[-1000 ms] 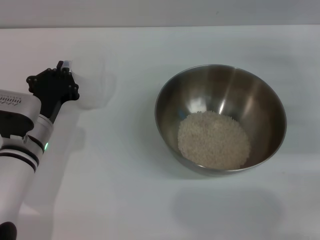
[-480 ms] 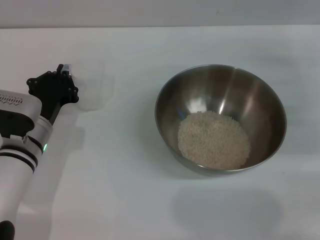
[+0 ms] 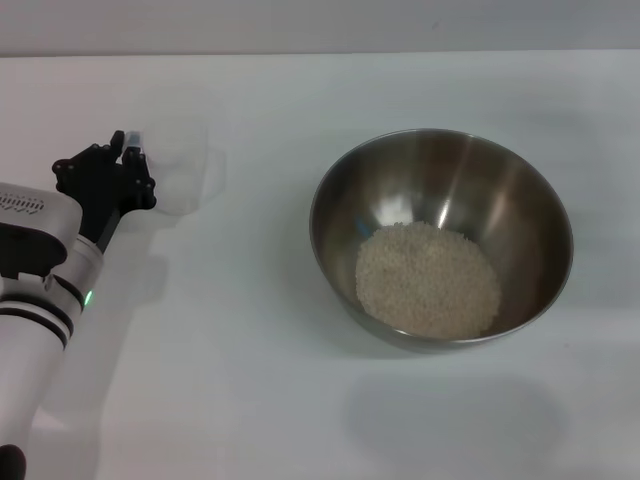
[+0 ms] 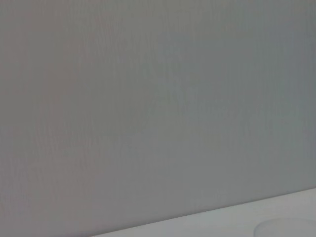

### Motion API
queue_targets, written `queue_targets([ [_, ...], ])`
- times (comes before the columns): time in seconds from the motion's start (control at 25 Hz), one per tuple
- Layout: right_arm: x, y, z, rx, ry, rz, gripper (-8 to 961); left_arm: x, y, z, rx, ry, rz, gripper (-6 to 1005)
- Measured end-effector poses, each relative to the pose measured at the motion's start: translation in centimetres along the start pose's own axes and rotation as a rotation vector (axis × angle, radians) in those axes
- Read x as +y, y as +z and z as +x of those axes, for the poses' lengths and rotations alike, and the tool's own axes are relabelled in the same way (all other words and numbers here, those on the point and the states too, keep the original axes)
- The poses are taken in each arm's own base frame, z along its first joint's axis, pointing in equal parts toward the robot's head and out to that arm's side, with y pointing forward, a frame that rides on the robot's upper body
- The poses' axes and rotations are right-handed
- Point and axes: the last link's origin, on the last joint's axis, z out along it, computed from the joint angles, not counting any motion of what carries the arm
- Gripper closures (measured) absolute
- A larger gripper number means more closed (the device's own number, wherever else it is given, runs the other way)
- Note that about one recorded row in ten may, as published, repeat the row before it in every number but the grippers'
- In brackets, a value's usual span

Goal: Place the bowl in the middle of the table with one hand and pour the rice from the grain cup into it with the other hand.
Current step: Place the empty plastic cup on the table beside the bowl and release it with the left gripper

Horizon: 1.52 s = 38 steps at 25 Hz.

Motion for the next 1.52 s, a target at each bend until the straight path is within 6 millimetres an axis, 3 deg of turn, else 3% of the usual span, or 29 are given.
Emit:
queue_targets([
  [0.32,0.1,0.1,-0.1,-0.003,0.001,-0.002,534,-0.2,-0.4,-0.4,-0.009,-0.014,0.007,841],
  [0.56,0.0,0.0,0.0,-0.002,0.0,-0.002,534,-0.6,-1.1,-0.8,-0.012,-0.034,0.024,662],
  [0.64,0.0,0.0,0.0,-0.002,0.0,-0.002,533,-0.7,-1.2,-1.0,-0.015,-0.034,0.028,495],
  [1.24,0.1,0.2,-0.1,-0.005,-0.003,-0.005,533,-0.7,-2.4,-1.7,-0.025,-0.047,0.034,489],
  [1.52,0.2,0.3,-0.2,-0.007,-0.004,-0.007,533,-0.7,-4.2,-1.8,0.038,-0.122,0.029,489],
])
